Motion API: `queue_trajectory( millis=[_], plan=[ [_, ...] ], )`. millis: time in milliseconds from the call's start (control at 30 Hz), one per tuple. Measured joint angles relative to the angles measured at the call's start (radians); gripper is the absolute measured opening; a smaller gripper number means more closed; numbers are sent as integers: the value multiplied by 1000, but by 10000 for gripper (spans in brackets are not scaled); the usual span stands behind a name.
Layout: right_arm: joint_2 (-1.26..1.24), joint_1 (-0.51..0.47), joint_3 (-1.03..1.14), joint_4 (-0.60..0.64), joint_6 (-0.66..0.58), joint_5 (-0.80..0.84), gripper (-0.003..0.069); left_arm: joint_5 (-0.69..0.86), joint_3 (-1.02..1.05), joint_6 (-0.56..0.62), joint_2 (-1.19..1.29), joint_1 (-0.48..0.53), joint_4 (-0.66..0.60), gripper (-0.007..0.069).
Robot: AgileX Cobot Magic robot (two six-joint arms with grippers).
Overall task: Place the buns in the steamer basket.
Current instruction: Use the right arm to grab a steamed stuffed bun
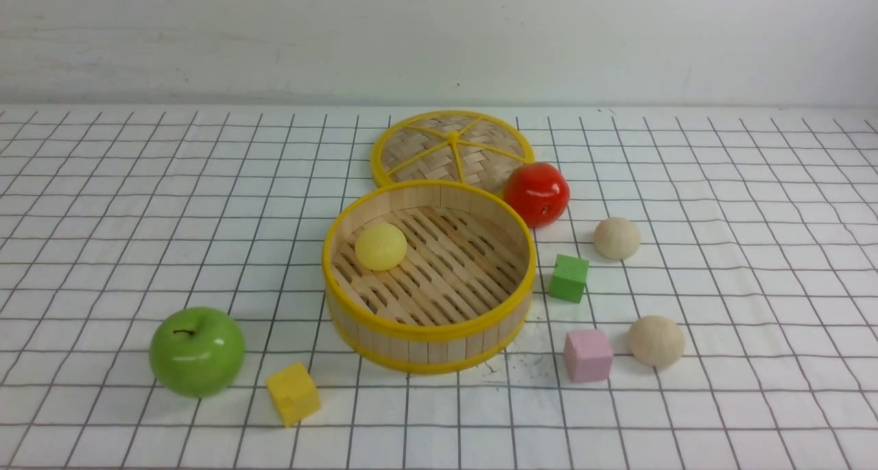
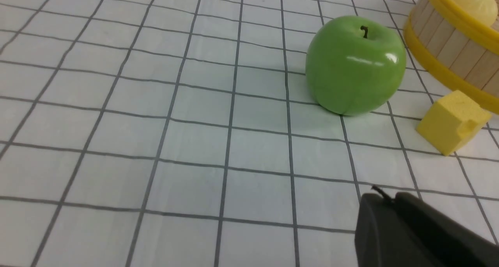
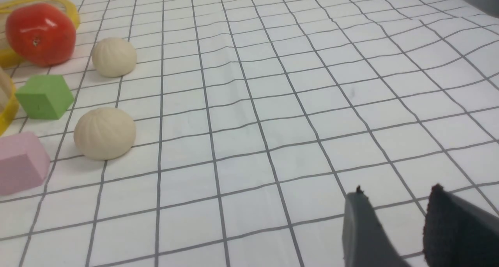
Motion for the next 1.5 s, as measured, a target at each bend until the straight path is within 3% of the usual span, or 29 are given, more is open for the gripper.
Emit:
queue_trajectory(
  millis=[1133, 1300, 1367, 1500],
  plan=[
    [0, 0, 0, -2, 0, -7, 241, 1, 0, 0, 0, 0, 3, 76],
    [0, 0, 8, -12, 0, -169, 241, 1, 0, 0, 0, 0, 3, 81],
    [0, 0, 8, -30, 0, -399, 241, 1, 0, 0, 0, 0, 3, 83],
    [0, 0, 8, -51, -4, -632, 241, 1, 0, 0, 0, 0, 3, 86]
  ],
)
